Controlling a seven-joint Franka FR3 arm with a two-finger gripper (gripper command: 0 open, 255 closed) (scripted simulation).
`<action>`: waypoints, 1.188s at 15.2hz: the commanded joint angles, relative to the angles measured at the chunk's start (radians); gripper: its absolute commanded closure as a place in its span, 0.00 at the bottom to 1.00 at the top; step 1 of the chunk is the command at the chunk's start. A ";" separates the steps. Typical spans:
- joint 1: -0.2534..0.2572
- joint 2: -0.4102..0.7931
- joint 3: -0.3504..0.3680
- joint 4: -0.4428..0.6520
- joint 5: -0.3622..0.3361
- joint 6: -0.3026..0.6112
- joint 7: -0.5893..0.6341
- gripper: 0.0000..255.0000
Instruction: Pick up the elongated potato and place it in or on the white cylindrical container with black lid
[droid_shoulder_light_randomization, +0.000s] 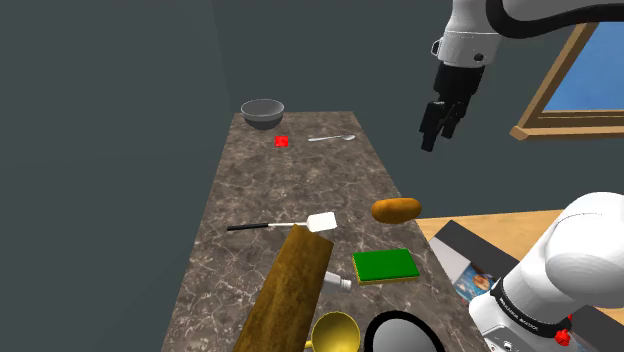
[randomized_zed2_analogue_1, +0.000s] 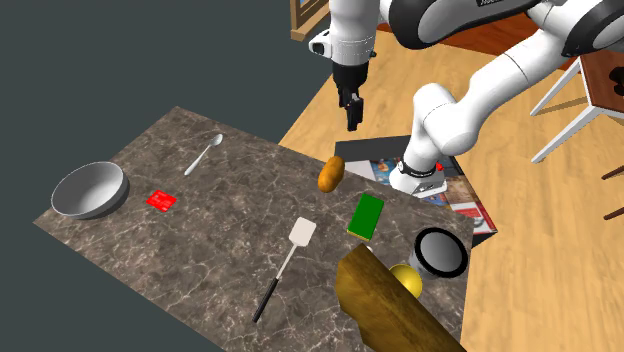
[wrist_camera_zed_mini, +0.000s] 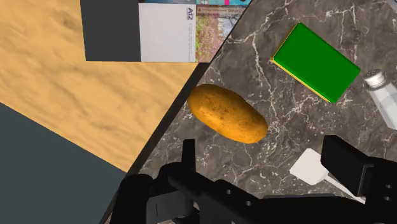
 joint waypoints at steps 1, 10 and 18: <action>0.000 0.000 0.000 0.000 0.000 0.000 0.000 0.00; 0.163 0.050 -0.062 -0.278 -0.072 0.409 -0.454 0.00; 0.262 0.188 -0.118 -0.421 -0.117 0.744 -0.738 0.00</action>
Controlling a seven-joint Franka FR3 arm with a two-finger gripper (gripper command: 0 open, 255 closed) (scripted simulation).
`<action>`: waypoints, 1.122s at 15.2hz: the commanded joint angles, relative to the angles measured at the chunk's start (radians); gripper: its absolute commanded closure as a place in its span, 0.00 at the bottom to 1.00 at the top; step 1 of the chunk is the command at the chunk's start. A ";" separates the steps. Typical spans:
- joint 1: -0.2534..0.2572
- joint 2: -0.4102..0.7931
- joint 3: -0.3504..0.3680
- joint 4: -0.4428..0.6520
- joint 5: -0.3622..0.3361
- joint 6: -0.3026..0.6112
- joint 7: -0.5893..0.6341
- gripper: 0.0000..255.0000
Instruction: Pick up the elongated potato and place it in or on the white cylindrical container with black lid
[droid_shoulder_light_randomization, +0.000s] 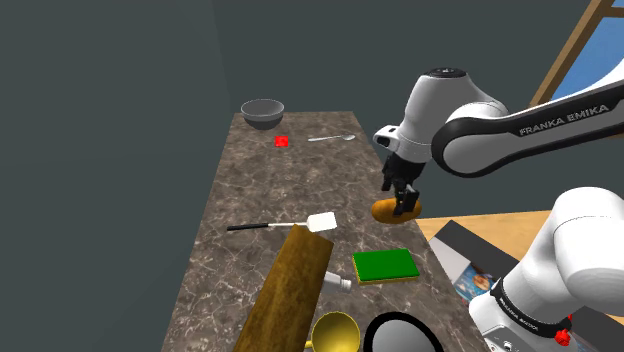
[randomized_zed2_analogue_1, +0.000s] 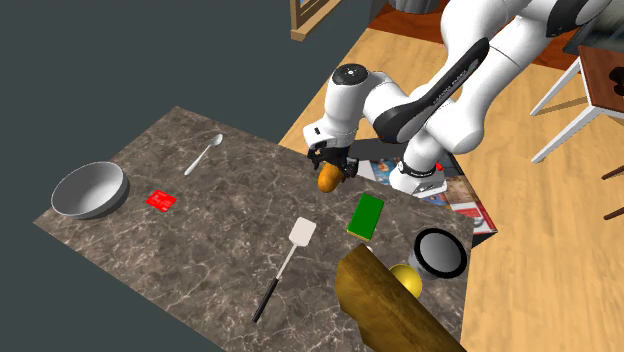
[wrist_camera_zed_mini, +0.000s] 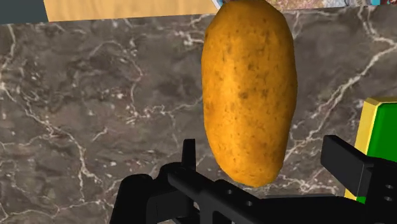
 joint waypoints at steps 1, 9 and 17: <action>0.004 0.032 -0.004 -0.012 -0.003 0.047 -0.013 0.00; 0.003 0.094 -0.007 -0.037 -0.005 0.136 -0.012 0.00; 0.004 0.094 -0.007 -0.037 -0.005 0.135 -0.012 1.00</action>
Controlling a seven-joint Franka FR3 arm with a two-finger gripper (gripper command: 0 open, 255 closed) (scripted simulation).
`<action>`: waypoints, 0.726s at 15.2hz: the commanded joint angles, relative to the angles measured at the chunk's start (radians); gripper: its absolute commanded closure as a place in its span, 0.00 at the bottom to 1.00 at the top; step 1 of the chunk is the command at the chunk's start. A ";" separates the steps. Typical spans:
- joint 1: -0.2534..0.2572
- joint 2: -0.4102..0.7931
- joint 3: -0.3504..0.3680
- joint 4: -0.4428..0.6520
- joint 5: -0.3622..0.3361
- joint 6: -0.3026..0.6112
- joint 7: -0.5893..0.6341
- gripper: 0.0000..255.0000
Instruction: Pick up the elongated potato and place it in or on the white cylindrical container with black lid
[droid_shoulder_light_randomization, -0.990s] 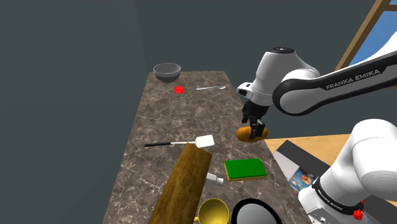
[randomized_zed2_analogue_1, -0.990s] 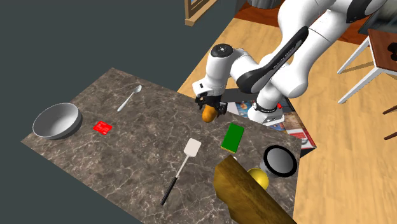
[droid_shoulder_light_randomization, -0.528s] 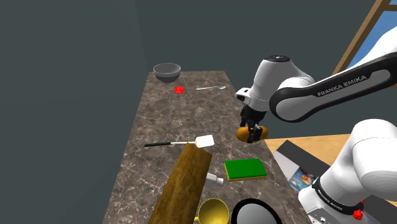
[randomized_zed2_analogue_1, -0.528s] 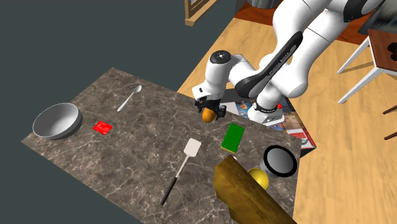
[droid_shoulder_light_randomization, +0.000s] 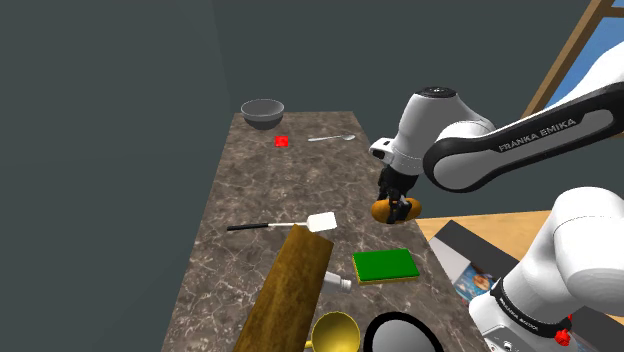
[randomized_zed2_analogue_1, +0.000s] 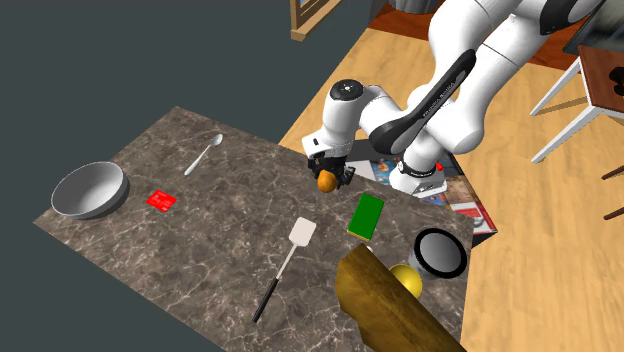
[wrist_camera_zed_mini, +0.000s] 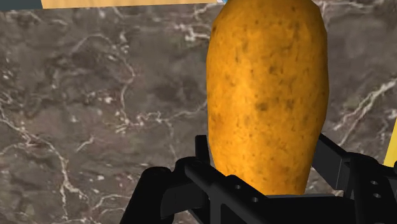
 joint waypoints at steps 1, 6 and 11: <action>0.000 0.000 0.000 0.000 0.000 0.000 0.000 1.00; 0.000 0.001 0.000 -0.001 0.000 0.000 0.000 1.00; 0.000 -0.060 0.002 0.033 0.002 -0.094 -0.001 1.00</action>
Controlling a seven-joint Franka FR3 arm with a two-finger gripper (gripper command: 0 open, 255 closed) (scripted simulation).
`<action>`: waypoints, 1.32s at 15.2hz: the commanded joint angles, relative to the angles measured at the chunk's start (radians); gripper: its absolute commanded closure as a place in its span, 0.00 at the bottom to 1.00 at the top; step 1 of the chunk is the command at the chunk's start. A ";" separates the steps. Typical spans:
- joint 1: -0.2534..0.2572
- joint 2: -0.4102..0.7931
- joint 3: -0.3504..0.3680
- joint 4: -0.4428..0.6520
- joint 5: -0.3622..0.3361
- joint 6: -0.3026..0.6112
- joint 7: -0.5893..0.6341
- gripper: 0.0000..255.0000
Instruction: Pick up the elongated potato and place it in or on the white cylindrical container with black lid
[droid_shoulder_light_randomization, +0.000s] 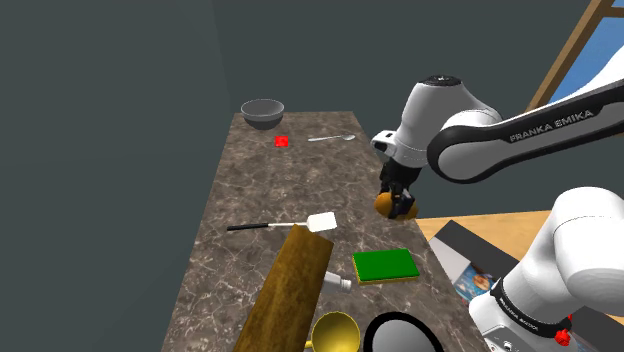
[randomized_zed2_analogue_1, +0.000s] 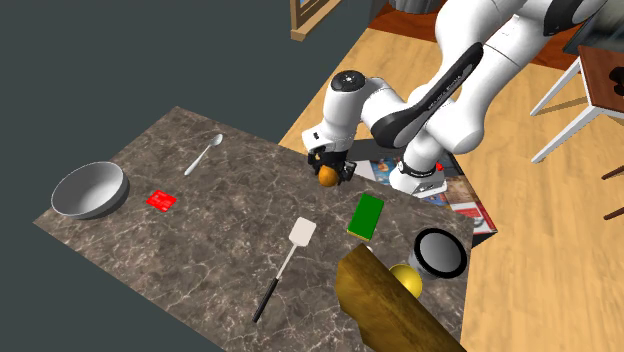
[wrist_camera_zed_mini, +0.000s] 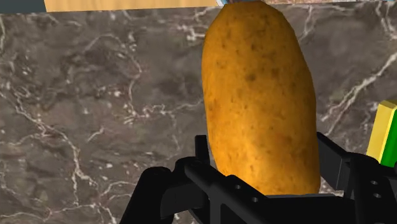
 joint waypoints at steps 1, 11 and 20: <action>0.000 -0.019 0.001 0.016 0.001 -0.035 -0.001 1.00; 0.002 -0.103 0.006 0.103 0.006 -0.207 -0.003 1.00; 0.004 -0.146 0.010 0.200 0.011 -0.346 -0.005 1.00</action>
